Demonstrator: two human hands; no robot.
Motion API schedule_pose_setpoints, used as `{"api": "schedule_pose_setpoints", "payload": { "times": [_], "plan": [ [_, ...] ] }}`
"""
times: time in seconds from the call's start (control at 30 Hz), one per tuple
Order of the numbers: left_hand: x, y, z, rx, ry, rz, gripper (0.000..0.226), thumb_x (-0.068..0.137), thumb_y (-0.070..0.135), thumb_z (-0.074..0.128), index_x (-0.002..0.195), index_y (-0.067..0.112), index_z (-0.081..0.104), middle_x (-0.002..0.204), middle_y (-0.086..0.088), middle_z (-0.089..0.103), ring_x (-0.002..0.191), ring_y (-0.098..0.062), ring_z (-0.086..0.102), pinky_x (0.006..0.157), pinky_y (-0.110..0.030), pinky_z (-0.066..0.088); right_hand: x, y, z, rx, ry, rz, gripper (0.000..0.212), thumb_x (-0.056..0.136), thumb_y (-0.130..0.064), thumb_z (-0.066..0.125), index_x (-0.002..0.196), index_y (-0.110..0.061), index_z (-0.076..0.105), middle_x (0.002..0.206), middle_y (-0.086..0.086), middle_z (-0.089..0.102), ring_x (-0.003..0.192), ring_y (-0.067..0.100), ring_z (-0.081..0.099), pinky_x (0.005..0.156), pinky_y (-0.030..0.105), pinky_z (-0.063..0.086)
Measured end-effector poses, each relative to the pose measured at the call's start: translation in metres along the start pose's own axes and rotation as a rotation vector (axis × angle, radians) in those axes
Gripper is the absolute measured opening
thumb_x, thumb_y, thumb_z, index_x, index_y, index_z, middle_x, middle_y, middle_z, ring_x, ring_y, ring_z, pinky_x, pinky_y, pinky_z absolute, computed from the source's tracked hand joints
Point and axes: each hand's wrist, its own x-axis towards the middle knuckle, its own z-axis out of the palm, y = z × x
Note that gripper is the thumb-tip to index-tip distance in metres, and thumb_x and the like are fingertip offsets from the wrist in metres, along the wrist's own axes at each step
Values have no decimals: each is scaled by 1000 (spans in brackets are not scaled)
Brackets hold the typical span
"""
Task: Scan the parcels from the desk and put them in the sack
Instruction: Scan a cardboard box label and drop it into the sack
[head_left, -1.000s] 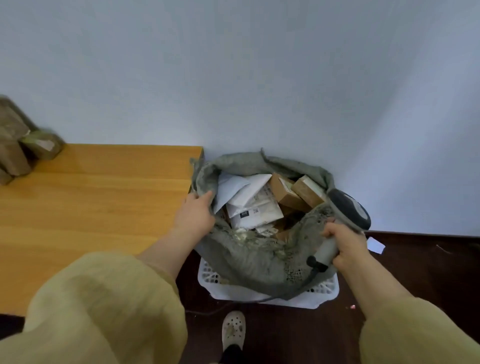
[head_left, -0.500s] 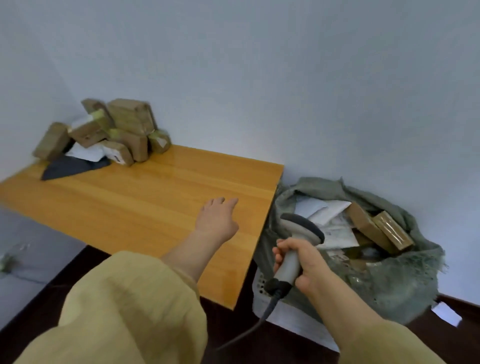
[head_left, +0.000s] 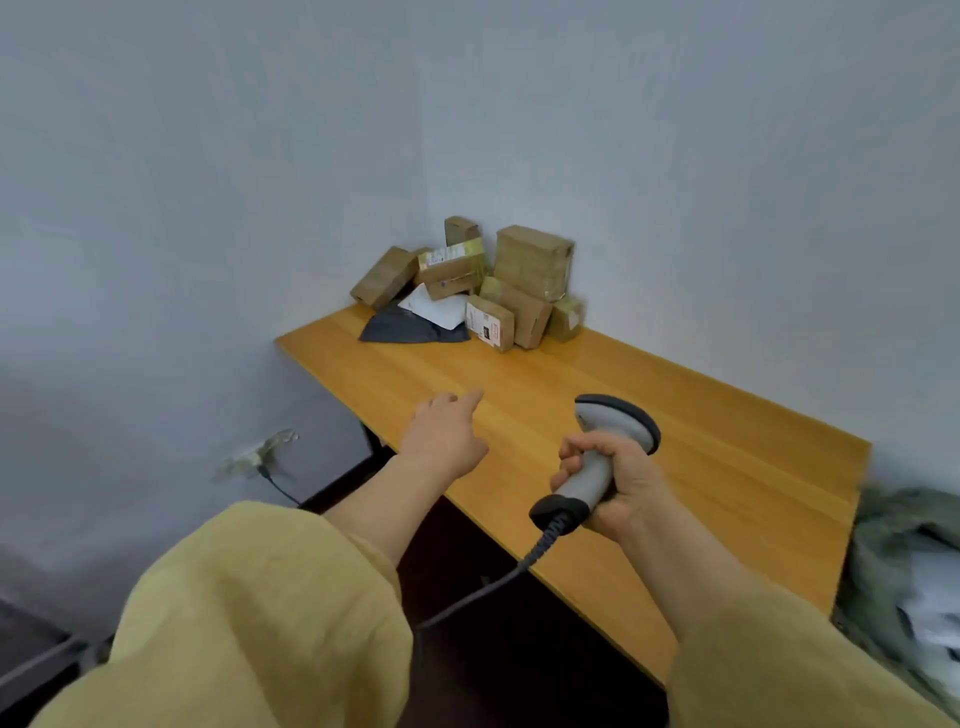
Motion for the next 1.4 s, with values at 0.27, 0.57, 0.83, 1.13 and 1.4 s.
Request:
{"api": "schedule_pose_setpoints", "payload": {
  "times": [0.27,0.57,0.83,1.13,1.4],
  "plan": [
    [105,-46,-11,-74,-2,-2,69,93,27,54,152,29,16,153,-9,28,138,-29,26,107,-39,33,96,-29,55,-32,-9,-2,7,77,-1,58,79,-6,53,60,7,55,39,12,46,42,22,45],
    [250,-67,-17,-65,-27,40,60,95,22,53,150,20,28,151,-8,34,136,-25,33,108,-34,33,223,-87,99,-5,53,28,11,78,0,58,74,-7,51,57,4,52,37,11,44,40,20,42],
    [386,-57,2,20,-115,217,59,92,18,55,147,21,34,144,-8,42,131,-27,39,102,-37,39,294,-134,98,-84,151,-30,9,84,0,60,85,-7,54,59,5,53,39,11,45,41,22,44],
    [539,-38,39,238,-245,518,73,92,6,56,153,18,17,156,-7,21,143,-25,20,115,-35,24,367,-155,109,-70,276,-90,11,86,1,60,93,-5,56,58,6,53,37,12,45,40,22,42],
    [564,-50,53,398,-257,627,52,94,20,55,143,19,38,141,-7,40,130,-26,37,105,-39,38,376,-150,108,-84,307,-109,15,85,-4,62,99,-4,56,60,7,54,40,15,44,42,25,41]
  ]
}}
